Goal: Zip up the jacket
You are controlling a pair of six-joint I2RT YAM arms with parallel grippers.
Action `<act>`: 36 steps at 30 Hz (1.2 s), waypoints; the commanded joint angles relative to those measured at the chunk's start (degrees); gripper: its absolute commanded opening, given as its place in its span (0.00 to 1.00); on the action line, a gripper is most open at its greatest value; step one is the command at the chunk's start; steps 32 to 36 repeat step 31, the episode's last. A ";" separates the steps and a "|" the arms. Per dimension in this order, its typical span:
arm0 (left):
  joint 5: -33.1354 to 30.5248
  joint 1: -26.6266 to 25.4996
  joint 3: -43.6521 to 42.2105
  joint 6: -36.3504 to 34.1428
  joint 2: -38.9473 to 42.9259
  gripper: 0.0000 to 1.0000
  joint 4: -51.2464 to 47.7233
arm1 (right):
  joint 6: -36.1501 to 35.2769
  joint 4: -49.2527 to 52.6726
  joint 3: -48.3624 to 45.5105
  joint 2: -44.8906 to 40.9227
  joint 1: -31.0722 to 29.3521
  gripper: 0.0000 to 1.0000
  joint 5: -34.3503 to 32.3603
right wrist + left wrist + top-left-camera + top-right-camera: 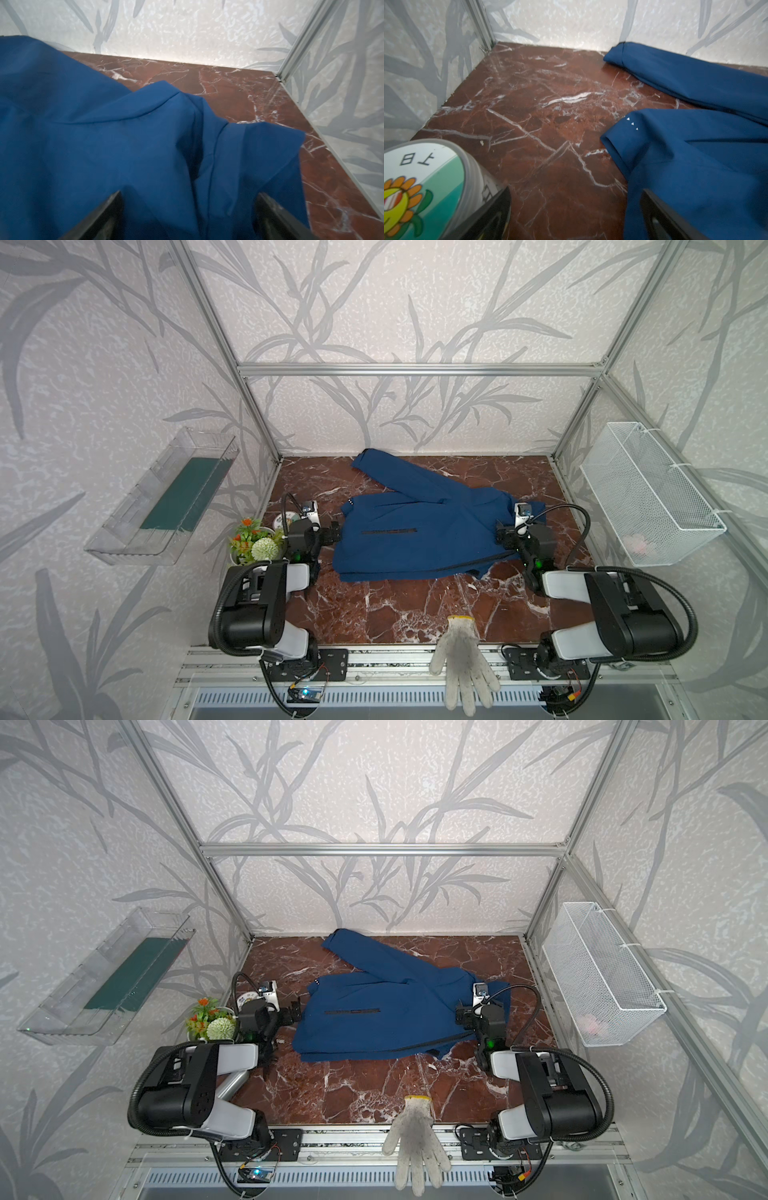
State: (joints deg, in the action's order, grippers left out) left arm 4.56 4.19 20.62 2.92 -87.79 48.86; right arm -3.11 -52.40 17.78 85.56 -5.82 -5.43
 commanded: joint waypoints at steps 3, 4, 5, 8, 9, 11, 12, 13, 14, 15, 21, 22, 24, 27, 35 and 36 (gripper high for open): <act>-1.45 0.04 -0.73 -0.97 -1.55 0.99 7.92 | -2.58 -10.02 -0.20 4.96 -1.12 0.99 2.46; -1.00 0.14 0.31 -1.11 -1.95 0.99 6.59 | -2.74 -7.71 0.70 4.65 -1.12 0.99 3.15; -0.78 0.14 1.10 -1.29 -1.41 0.99 4.13 | -3.16 -4.34 2.16 4.17 -1.12 0.99 4.38; -3.13 0.13 0.97 -0.48 -1.81 0.99 5.11 | -2.46 5.16 5.71 2.34 -0.88 0.99 4.17; -3.43 0.20 1.12 -0.37 -1.60 0.99 4.36 | -2.27 3.63 5.30 2.83 -0.84 0.99 4.09; -3.38 0.07 1.00 -0.35 -1.75 0.99 4.97 | -2.25 0.66 4.44 3.66 -0.86 0.99 4.02; -3.42 0.11 1.10 -0.39 -1.68 0.99 4.84 | -2.25 0.47 4.46 3.74 -0.85 0.99 4.03; -3.48 0.06 1.07 -0.37 -1.79 0.99 4.95 | -2.29 0.91 4.52 3.54 -0.85 0.99 4.03; -3.52 0.14 1.08 -0.40 -1.77 0.99 4.87 | -2.29 1.84 4.82 3.28 -0.88 0.99 4.07; -3.50 0.08 1.09 -0.39 -1.77 0.99 4.89 | -2.31 2.76 5.02 3.05 -0.85 0.99 4.03; -3.50 0.13 1.13 -0.37 -1.77 0.99 4.93 | -2.25 2.87 5.07 3.03 -0.85 0.99 4.03; -3.50 0.04 1.09 -0.31 -1.77 0.99 4.86 | -2.33 2.84 5.07 3.03 -0.87 0.99 4.03; -3.50 0.06 1.08 -0.36 -1.77 0.99 4.85 | -2.03 3.09 5.27 3.12 -0.70 0.99 4.07; -3.55 0.08 1.09 -0.39 -1.77 0.99 4.88 | -1.85 3.49 5.51 3.21 -0.51 0.99 4.41; -3.63 0.04 0.89 -0.33 -1.69 0.99 5.18 | -1.98 3.60 5.42 3.04 -0.42 0.99 4.57; -3.63 0.04 0.89 -0.33 -1.69 0.99 5.18 | -1.98 3.60 5.42 3.04 -0.42 0.99 4.57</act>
